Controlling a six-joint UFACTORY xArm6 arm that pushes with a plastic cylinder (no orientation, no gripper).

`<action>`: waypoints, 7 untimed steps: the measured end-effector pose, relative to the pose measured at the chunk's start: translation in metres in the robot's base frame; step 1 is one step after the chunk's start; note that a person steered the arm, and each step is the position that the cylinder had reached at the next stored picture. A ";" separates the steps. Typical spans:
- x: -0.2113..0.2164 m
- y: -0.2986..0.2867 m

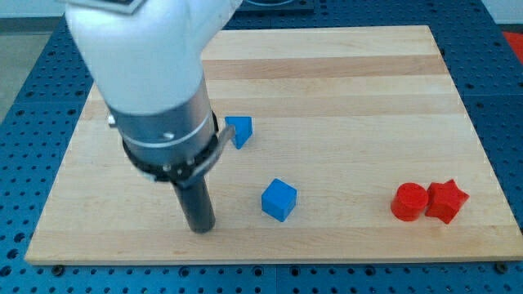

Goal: Push the blue cube closer to the blue triangle

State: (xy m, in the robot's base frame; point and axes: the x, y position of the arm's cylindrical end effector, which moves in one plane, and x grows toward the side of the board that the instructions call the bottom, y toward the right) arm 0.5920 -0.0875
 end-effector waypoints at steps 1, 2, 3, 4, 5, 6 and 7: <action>0.023 0.018; 0.025 0.049; 0.017 0.088; 0.000 0.115; -0.021 0.118; -0.041 0.116; -0.041 0.116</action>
State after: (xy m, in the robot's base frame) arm 0.5511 0.0284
